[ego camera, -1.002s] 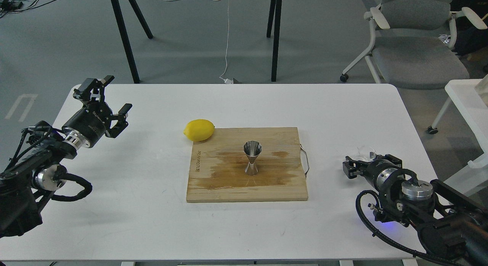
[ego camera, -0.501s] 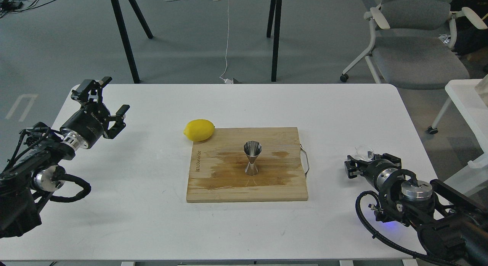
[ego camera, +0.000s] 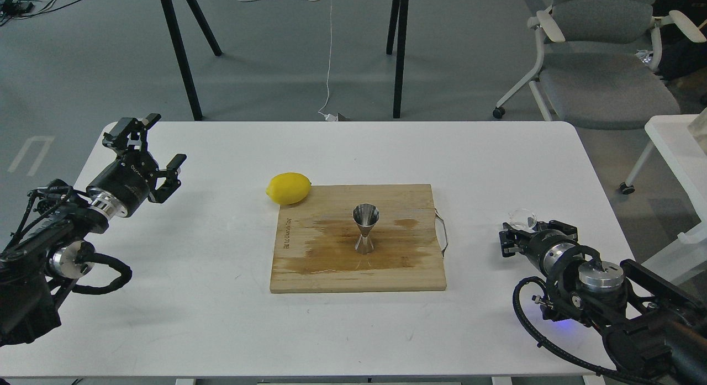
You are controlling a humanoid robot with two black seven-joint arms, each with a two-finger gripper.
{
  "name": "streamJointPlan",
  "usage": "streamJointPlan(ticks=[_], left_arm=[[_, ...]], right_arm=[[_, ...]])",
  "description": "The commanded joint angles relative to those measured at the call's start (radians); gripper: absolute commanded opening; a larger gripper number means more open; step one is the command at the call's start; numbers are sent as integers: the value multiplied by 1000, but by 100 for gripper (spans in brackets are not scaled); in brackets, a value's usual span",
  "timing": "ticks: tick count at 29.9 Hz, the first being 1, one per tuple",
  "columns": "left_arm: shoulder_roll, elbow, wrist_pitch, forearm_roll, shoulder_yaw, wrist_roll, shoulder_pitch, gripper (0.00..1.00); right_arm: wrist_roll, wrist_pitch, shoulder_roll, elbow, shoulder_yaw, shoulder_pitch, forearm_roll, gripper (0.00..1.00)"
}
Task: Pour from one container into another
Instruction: 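Lower the right gripper toward the small clear glass, then grasp the clear glass with the right gripper and lift it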
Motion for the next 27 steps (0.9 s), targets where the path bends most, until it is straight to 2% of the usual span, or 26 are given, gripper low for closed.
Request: streamJointPlan(ticks=[1,6,17,23,27], left_arm=[[0,2,0,0,0,0,0,99],[-2,2,0,0,0,0,0,99],[-15,2,0,0,0,0,0,99],[-20,2,0,0,0,0,-2,99],[-25,2,0,0,0,0,-2,99]], right_arm=[[0,0,9,0,0,-2,-24,43],[2,1,10,40,-3,0,-46,44],[-1,-47,0,206,-3,56,-287,43],[-26,-118,20,286,-6,116,-472,43],[-58,-146,99,295,-77,174,-596,43]])
